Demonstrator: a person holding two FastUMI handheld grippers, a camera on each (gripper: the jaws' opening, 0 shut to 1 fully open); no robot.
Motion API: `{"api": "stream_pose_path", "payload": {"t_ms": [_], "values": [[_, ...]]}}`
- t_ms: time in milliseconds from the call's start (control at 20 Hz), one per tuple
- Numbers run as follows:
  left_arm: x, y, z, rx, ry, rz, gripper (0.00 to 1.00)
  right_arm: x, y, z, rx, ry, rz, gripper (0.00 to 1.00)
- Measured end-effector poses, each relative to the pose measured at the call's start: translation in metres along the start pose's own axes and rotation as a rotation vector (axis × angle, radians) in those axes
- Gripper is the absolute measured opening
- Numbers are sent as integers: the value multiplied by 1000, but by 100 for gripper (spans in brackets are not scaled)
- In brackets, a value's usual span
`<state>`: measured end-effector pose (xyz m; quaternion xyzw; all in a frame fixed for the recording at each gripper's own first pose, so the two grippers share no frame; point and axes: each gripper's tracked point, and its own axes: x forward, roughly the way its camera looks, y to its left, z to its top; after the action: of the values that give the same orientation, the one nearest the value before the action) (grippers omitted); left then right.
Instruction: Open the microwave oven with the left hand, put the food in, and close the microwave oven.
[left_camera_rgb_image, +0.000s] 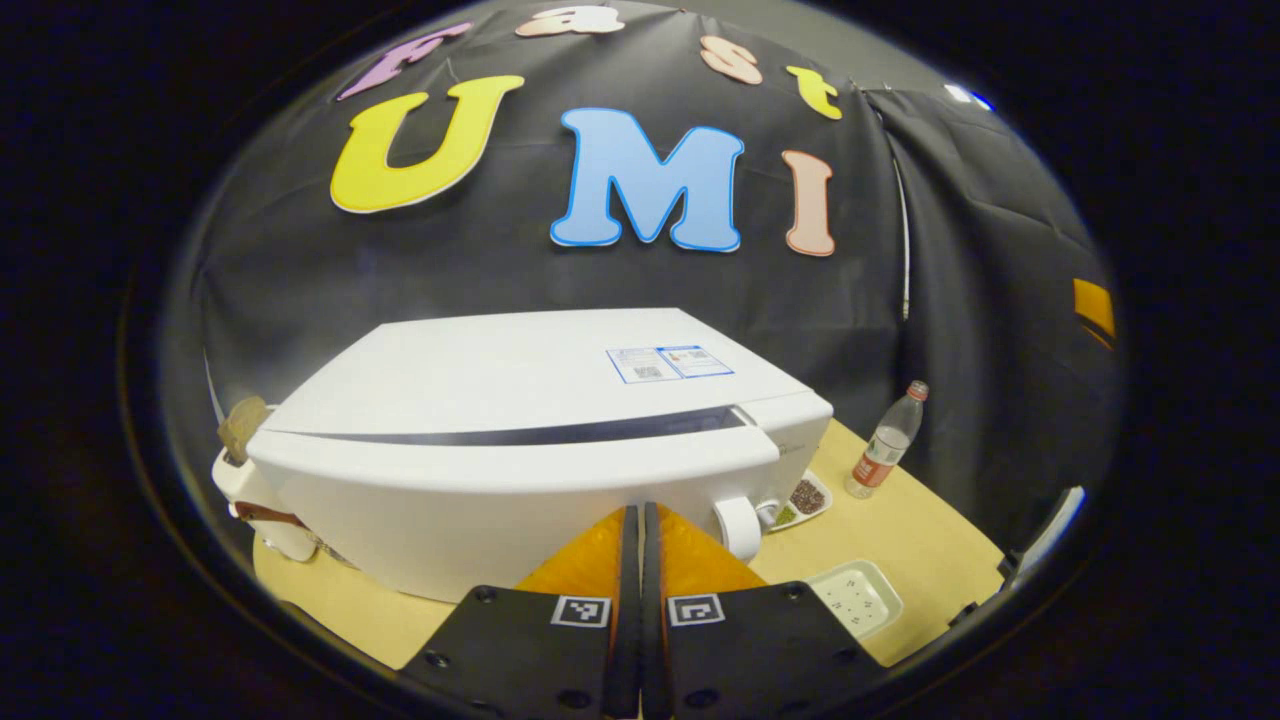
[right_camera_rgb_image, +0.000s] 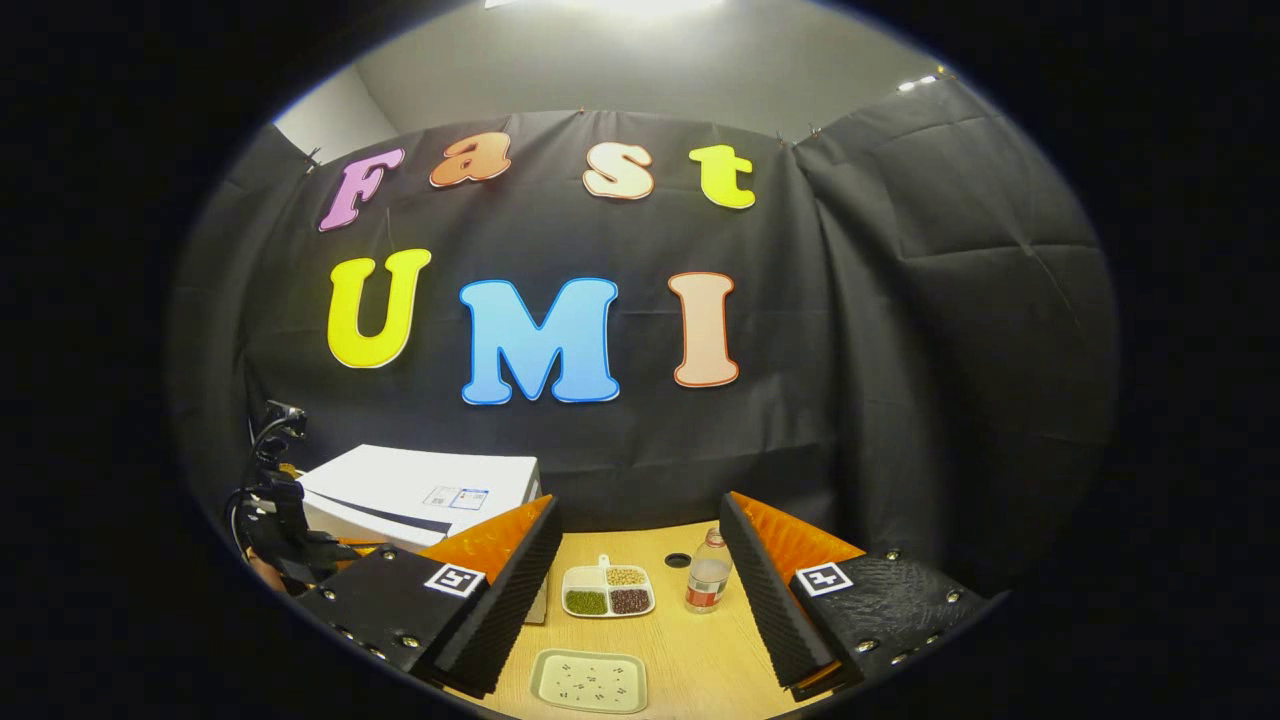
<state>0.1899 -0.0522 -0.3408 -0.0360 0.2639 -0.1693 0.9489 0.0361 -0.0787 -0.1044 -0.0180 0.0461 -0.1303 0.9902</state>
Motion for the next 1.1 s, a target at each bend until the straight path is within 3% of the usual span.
{"api": "stream_pose_path", "payload": {"t_ms": [600, 1000, 1100], "values": [[9, 2, 5, -51, 2, 16, 7, 11, -5, -9, 12, 28, -3, 97], [20, 2, 9, -34, -19, 53, 7, 9, 32, -16, -4, 50, 100, 97], [21, -7, 6, -66, -1, 16, 7, 5, 40, -13, 5, 48, 120, 97]]}}
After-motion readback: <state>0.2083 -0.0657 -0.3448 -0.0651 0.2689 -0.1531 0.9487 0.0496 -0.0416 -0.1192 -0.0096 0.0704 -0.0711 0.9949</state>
